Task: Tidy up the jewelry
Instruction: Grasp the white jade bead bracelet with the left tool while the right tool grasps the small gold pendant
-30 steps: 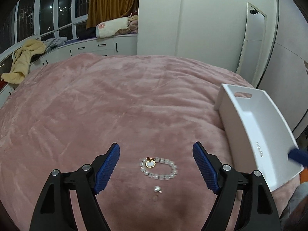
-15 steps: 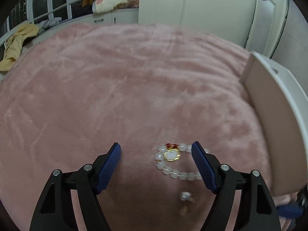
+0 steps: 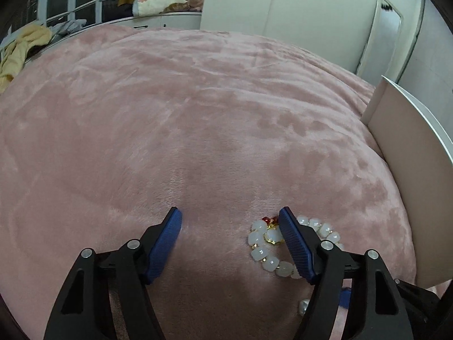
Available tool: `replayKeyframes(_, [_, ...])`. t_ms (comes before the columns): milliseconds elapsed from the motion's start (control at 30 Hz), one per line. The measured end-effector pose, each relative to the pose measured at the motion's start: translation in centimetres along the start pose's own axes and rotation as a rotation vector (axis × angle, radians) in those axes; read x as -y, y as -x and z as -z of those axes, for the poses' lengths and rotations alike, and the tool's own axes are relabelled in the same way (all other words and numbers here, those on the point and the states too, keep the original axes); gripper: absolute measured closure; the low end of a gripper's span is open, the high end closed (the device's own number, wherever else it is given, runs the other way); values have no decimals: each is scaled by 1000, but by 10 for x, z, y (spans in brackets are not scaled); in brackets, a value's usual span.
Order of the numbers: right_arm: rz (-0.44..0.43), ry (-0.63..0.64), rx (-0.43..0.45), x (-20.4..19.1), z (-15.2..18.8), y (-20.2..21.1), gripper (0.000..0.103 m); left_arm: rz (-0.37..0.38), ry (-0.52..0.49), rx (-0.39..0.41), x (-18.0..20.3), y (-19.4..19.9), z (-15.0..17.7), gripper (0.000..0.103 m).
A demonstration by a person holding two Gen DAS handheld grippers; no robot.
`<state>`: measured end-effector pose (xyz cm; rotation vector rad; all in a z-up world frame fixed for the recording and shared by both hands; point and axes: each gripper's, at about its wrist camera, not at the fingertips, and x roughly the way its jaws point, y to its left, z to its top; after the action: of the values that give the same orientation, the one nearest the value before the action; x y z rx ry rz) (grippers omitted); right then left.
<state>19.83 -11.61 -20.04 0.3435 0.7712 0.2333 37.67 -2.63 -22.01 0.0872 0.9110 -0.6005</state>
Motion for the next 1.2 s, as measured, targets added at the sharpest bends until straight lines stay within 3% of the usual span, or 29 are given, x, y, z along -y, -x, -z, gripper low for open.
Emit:
replayKeyframes(100, [-15, 15, -14, -3, 0, -8, 64, 17, 37, 51, -5, 4, 7, 35])
replayKeyframes(200, [-43, -69, -18, 13, -4, -10, 83, 57, 101, 75, -20, 7, 9, 47])
replayKeyframes(567, [-9, -28, 4, 5, -6, 17, 83, 24, 81, 78, -18, 8, 11, 67])
replayKeyframes(667, [10, -4, -11, 4, -5, 27, 83, 28, 61, 68, -12, 12, 9, 86])
replayKeyframes(700, [12, 4, -9, 2, -4, 32, 83, 40, 47, 55, -8, 14, 7, 97])
replayKeyframes(800, [28, 19, -12, 2, 0, 40, 83, 53, 13, 34, 3, 22, 7, 97])
replayKeyframes(867, [27, 13, -14, 2, 4, 43, 83, 59, 19, 15, 5, 25, 6, 90])
replayKeyframes(933, [32, 16, -14, 2, 6, 43, 83, 48, 34, 38, 5, 35, 5, 60])
replayKeyframes(967, [35, 18, -16, 3, 6, 42, 83, 52, 43, 50, 5, 39, 4, 52])
replayKeyframes(1000, [34, 18, -17, 3, 7, 42, 83, 57, 54, 69, 5, 46, 2, 46])
replayKeyframes(1067, [34, 17, -20, 3, 8, 42, 83, 81, 51, 77, 8, 53, 0, 46])
replayKeyframes(1100, [33, 15, -21, 3, 9, 43, 83, 74, 22, 56, 13, 50, -1, 47])
replayKeyframes(1167, [26, 16, -23, 2, 10, 48, 83, 41, -43, -19, 25, 36, 2, 70])
replayKeyframes(1200, [27, 26, -20, 0, 12, 51, 83, 32, -67, -48, 30, 30, 4, 87])
